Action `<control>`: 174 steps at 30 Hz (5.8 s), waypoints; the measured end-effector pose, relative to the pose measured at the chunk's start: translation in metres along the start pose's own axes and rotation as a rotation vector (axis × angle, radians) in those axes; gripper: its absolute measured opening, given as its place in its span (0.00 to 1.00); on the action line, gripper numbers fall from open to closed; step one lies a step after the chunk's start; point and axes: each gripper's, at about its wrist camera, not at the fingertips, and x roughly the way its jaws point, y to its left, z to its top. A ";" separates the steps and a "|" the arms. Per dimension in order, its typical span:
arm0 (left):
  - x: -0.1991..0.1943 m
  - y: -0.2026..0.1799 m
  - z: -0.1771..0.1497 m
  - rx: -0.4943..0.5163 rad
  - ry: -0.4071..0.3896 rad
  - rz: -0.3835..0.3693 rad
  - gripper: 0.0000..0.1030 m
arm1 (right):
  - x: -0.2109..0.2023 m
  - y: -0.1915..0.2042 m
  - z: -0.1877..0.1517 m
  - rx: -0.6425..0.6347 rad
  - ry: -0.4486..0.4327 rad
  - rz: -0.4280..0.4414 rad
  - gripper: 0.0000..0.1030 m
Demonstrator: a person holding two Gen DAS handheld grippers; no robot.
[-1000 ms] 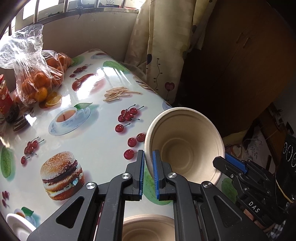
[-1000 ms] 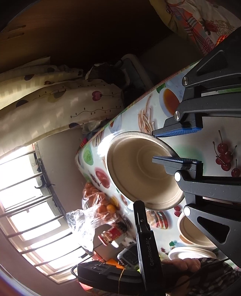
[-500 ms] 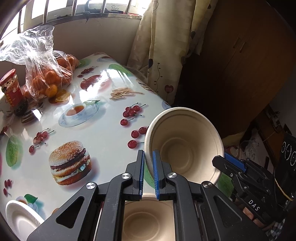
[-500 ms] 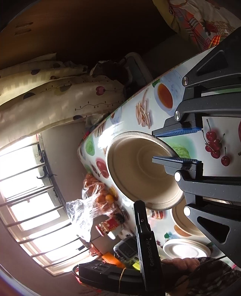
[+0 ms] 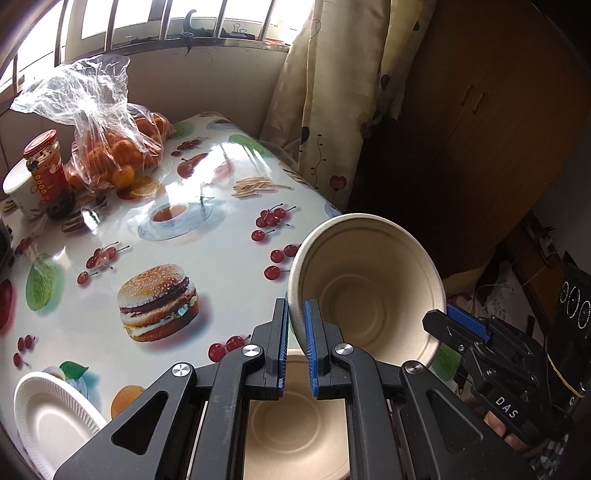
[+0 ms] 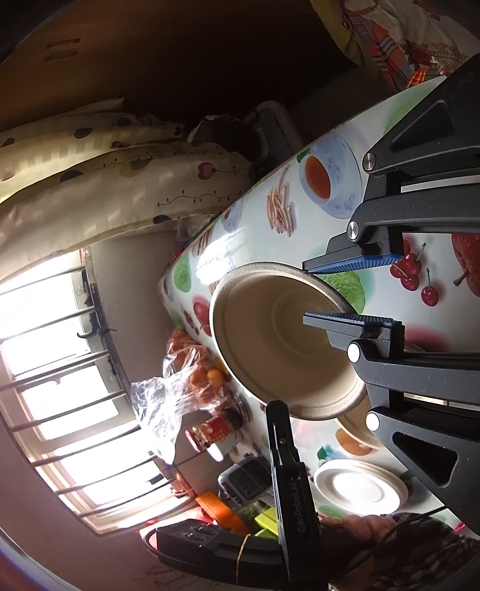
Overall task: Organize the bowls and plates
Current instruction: 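Lift the beige bowl with the left tool and carry it over the nested bowls, then lower the held bowl into the nested beige bowls with the left tool, then open the left tool to release the bowl onto the stack, then close the left tool on the rim of the stacked beige bowls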
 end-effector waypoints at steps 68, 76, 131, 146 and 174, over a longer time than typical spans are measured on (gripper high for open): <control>-0.024 0.050 -0.082 -0.138 0.049 0.041 0.09 | 0.015 0.056 -0.065 -0.034 0.103 0.067 0.20; -0.023 0.050 -0.083 -0.141 0.052 0.043 0.09 | 0.015 0.055 -0.066 -0.032 0.104 0.067 0.20; -0.026 0.049 -0.082 -0.148 0.019 0.042 0.34 | 0.011 0.043 -0.065 0.024 0.087 0.054 0.49; -0.030 0.054 -0.090 -0.205 -0.025 0.009 0.37 | 0.009 0.042 -0.071 0.065 0.085 0.123 0.51; -0.016 0.063 -0.097 -0.288 0.002 -0.048 0.20 | 0.021 0.033 -0.075 0.121 0.116 0.113 0.30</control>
